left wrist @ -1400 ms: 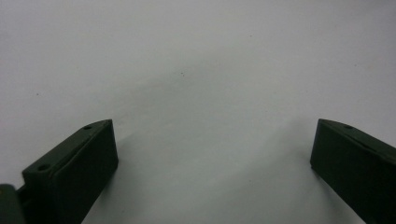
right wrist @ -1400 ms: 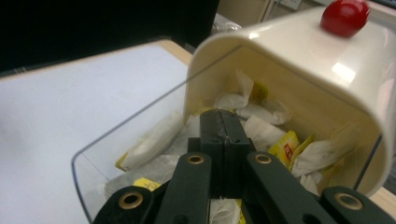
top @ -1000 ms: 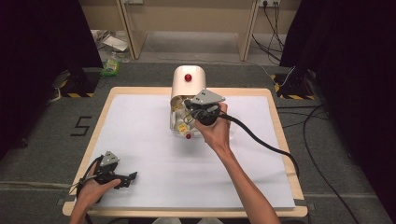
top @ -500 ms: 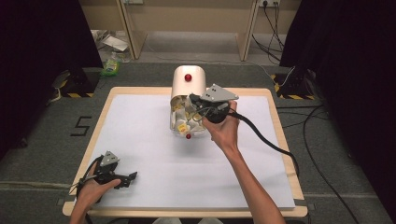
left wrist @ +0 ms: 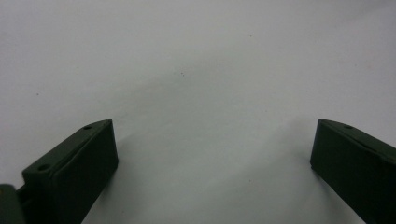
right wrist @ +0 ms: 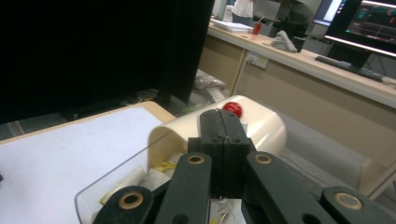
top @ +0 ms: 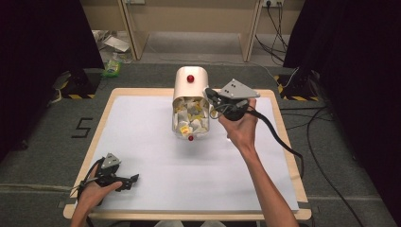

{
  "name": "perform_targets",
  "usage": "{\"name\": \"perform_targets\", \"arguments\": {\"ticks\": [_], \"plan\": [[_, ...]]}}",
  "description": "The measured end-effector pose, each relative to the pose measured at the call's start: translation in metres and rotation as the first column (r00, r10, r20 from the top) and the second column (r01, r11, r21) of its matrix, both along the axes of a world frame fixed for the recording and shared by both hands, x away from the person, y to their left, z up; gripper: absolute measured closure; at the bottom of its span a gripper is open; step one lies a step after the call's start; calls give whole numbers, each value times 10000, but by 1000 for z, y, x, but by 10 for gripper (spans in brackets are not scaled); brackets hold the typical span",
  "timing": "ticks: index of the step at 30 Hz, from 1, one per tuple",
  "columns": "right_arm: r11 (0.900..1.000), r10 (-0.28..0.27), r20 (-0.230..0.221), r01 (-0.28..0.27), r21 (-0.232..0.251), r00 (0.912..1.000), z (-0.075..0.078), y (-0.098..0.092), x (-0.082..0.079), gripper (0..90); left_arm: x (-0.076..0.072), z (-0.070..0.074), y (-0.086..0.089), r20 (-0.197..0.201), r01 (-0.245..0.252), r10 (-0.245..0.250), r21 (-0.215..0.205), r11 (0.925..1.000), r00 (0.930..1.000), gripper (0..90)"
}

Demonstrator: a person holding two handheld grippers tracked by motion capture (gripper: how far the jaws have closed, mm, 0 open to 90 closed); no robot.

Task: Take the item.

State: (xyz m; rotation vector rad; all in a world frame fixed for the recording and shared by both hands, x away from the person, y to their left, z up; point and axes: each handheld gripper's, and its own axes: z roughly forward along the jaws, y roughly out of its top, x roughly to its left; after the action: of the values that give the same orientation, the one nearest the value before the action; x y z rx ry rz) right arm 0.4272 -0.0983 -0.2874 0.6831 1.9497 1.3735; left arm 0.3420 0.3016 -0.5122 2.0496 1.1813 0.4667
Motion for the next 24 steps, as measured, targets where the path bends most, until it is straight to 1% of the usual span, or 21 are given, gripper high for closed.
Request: {"name": "perform_targets", "arguments": {"ticks": [1,2,3,4,5,6,7,13,14,19,20,22,24], "plan": [[10000,0,0,0,0,10000,0,0,0,900,0,0,0,0,0,0,0,10000,10000,0],[10000,-72,30,72,53,10000,0,-6,0,900,0,0,0,4,-2,2,1,10000,10000,0],[10000,-72,30,72,53,10000,0,-6,0,900,0,0,0,4,-2,2,1,10000,10000,0],[9998,-174,15,174,54,9998,-1,-12,1,900,0,0,0,4,-1,1,4,10000,10000,0],[9998,-174,15,174,54,9998,-1,-12,1,900,0,0,0,4,-1,1,4,10000,10000,0],[9995,-303,-59,303,120,9995,-4,-19,2,900,0,0,0,3,-3,3,8,10000,10000,0],[9995,-303,-59,303,120,9995,-4,-19,2,900,0,0,0,3,-3,3,8,10000,10000,0],[9984,-511,-94,514,241,9986,-10,-33,5,900,0,0,0,2,-5,5,-3,10000,10000,0],[9977,-645,-82,646,216,9979,-11,-38,6,900,0,0,0,1,-6,6,-4,10000,10000,0],[9964,-771,-66,772,358,9970,-15,-47,6,900,0,0,0,18,-10,10,4,10000,10000,0],[9955,-848,-139,853,404,9963,-18,-51,7,900,0,0,0,24,-12,12,8,10000,10000,0],[9951,-871,-154,877,446,9961,-19,-52,7,900,0,0,0,18,-12,12,2,10000,10000,0],[9949,-918,-168,925,403,9956,-22,-56,7,900,0,0,0,19,-13,13,3,10000,10000,0]]}}
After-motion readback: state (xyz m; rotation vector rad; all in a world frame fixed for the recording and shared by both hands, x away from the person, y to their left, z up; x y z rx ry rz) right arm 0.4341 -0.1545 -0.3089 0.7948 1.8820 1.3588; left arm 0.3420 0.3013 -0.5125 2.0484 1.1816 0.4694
